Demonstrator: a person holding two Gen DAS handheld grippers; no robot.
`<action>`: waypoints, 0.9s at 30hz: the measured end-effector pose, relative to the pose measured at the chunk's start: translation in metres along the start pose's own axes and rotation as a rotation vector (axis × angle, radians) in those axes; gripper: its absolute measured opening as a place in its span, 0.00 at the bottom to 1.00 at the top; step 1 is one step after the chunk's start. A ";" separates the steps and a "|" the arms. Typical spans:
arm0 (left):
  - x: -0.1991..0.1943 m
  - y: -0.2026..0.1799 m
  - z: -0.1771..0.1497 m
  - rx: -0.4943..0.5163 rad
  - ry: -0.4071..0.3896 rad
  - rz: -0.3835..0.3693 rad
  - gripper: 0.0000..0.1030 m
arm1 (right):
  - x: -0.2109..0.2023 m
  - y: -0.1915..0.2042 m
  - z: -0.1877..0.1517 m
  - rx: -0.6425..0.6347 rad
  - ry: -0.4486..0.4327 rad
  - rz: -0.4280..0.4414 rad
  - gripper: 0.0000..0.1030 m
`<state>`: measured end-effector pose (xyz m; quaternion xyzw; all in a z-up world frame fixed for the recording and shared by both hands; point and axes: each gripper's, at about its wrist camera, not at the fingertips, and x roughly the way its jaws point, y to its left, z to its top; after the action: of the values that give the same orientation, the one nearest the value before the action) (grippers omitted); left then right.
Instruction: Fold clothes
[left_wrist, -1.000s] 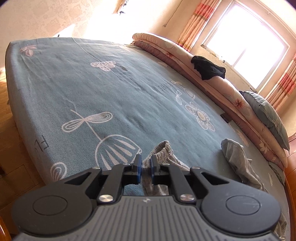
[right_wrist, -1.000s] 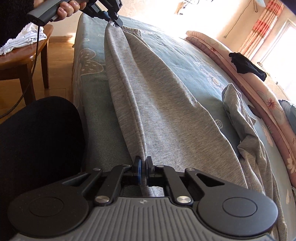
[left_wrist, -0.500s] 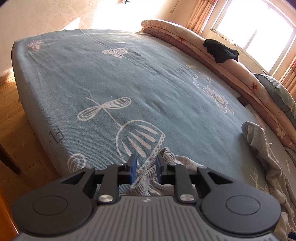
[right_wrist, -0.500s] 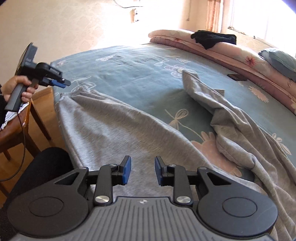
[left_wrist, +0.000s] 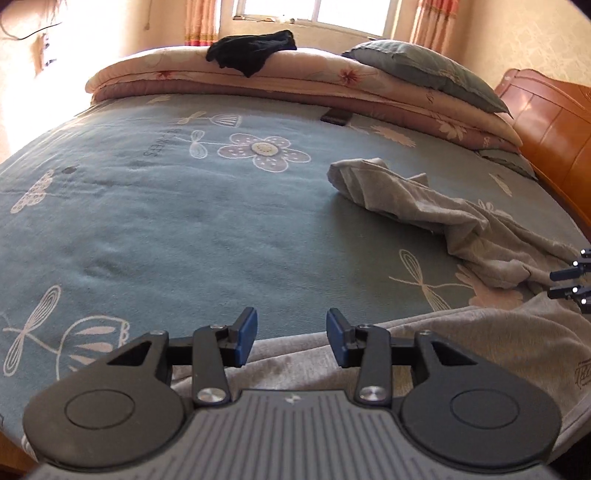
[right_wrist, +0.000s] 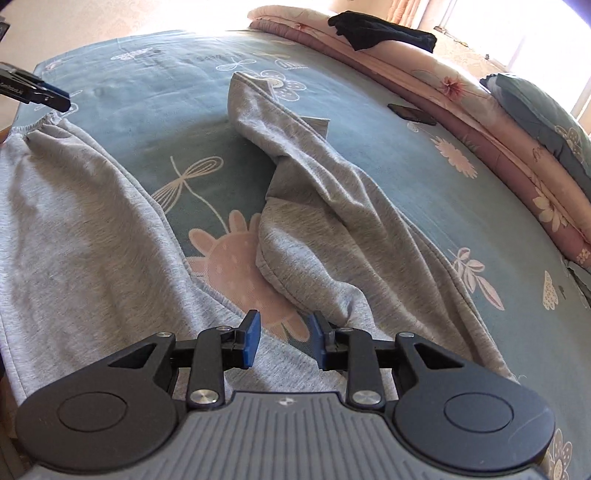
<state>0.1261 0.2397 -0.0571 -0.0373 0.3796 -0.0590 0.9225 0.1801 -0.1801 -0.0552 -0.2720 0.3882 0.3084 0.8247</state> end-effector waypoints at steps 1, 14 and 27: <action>0.009 -0.007 0.003 0.035 0.018 -0.012 0.39 | 0.007 -0.003 0.000 -0.015 0.014 0.032 0.32; 0.069 -0.035 0.002 0.367 0.252 -0.117 0.43 | 0.053 -0.028 -0.007 -0.135 0.134 0.238 0.57; 0.081 -0.037 0.011 0.364 0.224 -0.101 0.50 | 0.045 -0.043 -0.006 0.058 0.042 0.186 0.03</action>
<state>0.1877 0.1926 -0.1018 0.1180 0.4606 -0.1764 0.8619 0.2311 -0.1991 -0.0856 -0.2175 0.4378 0.3665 0.7916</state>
